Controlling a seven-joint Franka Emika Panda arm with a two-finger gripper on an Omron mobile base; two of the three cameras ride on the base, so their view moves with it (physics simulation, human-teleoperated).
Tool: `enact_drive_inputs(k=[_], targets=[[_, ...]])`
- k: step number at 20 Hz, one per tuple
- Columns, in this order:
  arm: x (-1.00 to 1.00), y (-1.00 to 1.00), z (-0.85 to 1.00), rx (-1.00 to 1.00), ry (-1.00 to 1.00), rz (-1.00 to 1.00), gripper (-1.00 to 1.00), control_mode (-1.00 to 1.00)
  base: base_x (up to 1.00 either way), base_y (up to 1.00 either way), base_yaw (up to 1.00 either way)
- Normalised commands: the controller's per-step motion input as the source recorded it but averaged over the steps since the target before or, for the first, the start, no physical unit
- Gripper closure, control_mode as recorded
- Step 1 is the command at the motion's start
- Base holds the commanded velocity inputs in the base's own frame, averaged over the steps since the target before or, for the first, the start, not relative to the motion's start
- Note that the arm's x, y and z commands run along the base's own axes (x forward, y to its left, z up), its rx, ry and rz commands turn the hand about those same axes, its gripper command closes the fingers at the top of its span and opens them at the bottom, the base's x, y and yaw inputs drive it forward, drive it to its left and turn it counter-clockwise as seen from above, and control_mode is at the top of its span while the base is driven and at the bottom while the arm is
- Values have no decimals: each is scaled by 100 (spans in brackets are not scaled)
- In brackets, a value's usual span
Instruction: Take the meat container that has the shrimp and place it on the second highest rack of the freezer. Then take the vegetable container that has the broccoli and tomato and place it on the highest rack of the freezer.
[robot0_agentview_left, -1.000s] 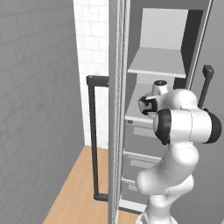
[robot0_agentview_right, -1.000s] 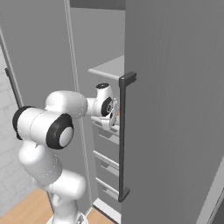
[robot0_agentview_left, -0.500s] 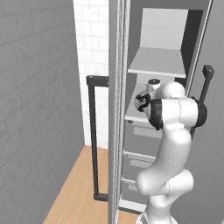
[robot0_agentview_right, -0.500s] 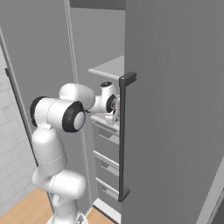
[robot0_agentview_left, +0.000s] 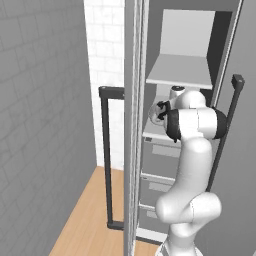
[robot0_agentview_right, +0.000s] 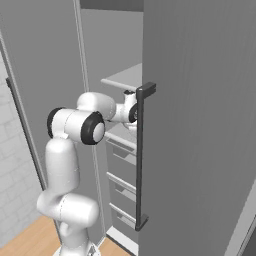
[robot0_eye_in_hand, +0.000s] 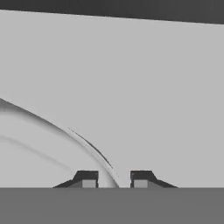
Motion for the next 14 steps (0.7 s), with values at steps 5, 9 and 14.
enact_drive_inputs(k=[5, 9, 14], targets=[[6, -1, -4, 0, -2, 0, 100, -100, 0, 0, 0], [0, 0, 0, 0, 0, 0, 100, -100, 0, 0, 0], [0, 0, 0, 0, 0, 0, -100, -100, 0, 0, 0]])
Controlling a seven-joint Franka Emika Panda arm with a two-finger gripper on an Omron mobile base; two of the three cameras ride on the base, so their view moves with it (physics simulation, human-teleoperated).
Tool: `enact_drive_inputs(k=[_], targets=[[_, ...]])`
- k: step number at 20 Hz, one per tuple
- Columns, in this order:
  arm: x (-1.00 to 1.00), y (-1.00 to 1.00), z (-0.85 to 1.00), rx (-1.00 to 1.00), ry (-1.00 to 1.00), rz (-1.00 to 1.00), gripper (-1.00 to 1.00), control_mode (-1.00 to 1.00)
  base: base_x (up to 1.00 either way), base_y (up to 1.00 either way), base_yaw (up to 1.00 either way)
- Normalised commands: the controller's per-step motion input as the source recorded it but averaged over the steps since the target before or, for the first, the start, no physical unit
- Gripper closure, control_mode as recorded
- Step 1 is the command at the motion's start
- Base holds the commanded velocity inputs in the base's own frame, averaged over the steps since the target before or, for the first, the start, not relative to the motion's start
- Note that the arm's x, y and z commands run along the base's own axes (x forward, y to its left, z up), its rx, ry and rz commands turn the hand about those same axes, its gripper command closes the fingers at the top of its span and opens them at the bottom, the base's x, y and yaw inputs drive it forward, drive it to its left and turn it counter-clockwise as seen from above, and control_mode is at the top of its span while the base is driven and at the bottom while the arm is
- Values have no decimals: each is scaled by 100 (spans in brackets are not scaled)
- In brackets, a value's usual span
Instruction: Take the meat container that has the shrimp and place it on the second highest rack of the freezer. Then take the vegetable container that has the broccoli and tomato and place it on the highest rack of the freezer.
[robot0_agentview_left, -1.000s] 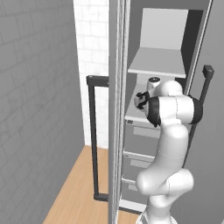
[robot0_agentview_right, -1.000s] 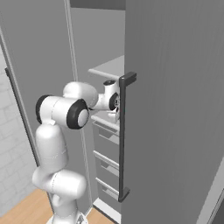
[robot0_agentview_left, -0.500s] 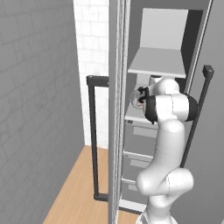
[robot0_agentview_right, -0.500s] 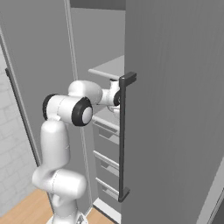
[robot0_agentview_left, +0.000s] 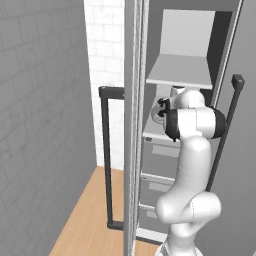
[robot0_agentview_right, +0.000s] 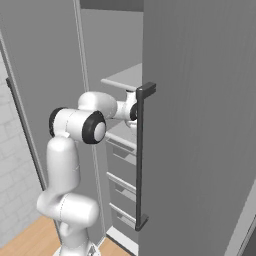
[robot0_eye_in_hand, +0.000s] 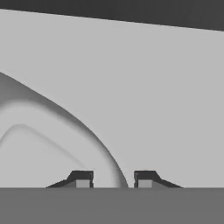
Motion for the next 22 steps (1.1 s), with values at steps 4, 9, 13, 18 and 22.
enact_drive_inputs(k=[4, 9, 13, 18, 22], targets=[[0, 0, 0, 0, 0, 0, -100, -100, 0, 0, 0], [-1, 0, 0, 0, -3, 0, -100, -100, 0, 0, 0], [-11, 0, -11, 0, -36, 0, -100, -100, 0, 0, 0], [-20, 0, -30, 0, -34, 0, -100, -100, 0, 0, 0], [-22, 0, -18, 0, -29, 0, -100, -100, 0, 0, 0]])
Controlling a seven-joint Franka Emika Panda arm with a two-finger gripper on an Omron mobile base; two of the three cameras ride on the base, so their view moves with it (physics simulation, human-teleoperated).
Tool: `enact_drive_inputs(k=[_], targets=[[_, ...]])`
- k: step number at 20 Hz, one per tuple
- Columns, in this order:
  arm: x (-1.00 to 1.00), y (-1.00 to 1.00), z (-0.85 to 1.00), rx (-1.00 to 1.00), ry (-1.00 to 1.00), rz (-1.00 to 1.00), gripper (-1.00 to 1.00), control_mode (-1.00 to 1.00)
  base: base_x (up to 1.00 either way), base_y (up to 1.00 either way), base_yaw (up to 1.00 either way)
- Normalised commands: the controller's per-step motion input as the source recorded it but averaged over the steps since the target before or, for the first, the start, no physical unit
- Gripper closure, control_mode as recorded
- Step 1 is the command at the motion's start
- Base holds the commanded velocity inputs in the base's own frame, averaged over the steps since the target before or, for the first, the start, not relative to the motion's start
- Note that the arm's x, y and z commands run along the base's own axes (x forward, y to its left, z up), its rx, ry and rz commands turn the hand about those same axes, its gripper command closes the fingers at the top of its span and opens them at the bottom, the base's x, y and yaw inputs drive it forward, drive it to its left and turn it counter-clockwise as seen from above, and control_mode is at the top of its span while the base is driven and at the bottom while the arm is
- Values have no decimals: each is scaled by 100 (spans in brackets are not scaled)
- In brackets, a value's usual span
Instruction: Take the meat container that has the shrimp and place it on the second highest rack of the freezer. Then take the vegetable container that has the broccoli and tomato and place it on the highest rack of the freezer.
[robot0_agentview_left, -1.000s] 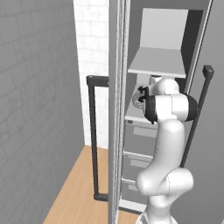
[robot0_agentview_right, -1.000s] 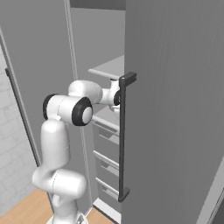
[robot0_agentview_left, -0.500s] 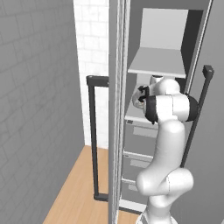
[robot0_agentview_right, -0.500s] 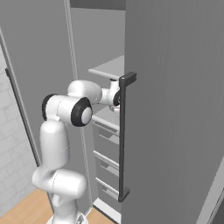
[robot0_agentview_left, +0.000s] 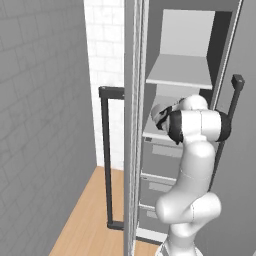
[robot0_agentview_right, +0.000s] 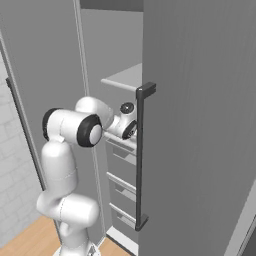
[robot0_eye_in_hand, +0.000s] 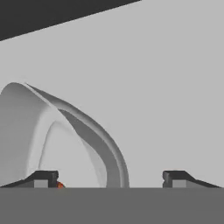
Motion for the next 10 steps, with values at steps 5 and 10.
enact_drive_inputs(k=[5, 10], targets=[[-23, 0, 77, 0, -23, -5, -100, -100, 0, 0, 0], [-24, 1, 100, -1, -2, -2, -100, -100, 0, 0, 0]])
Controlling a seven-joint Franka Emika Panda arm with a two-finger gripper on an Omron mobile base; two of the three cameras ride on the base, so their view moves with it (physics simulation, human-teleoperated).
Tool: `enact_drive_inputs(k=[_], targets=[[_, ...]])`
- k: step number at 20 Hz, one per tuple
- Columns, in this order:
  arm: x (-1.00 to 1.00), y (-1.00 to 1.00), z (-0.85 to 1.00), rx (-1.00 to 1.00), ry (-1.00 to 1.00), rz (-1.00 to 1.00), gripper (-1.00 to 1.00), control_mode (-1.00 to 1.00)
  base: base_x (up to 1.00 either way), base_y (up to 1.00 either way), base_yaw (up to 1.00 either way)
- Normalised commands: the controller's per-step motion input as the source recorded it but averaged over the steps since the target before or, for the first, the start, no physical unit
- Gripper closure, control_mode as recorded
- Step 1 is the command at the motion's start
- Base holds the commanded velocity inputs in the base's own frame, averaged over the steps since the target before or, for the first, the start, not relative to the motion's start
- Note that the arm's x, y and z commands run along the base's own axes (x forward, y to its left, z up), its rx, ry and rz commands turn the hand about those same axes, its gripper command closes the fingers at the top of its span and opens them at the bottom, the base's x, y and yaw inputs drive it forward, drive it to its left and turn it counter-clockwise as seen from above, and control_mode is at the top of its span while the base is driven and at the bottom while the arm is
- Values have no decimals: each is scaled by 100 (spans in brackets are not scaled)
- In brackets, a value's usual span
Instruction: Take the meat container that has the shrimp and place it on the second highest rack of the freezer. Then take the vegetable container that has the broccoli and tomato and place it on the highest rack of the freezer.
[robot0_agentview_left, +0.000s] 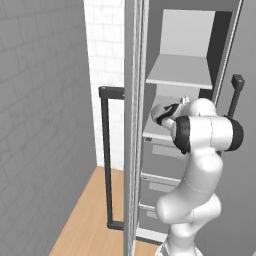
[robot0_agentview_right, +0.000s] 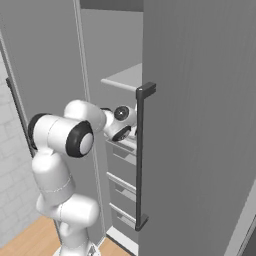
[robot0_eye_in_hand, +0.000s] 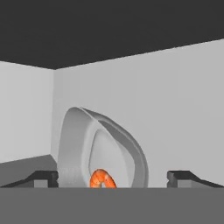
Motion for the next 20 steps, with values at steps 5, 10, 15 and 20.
enact_drive_inputs(k=[5, 10, 15, 20], targets=[[-46, 15, 84, -3, 5, 0, -100, -100, 0, 0, 0], [-53, 66, 35, -8, 10, 4, -100, -100, 0, 0, 0], [-39, 65, 72, -2, 12, 13, -100, -100, 0, 0, 0], [-13, 9, 100, 0, 25, 16, -100, -100, 0, 0, 0]])
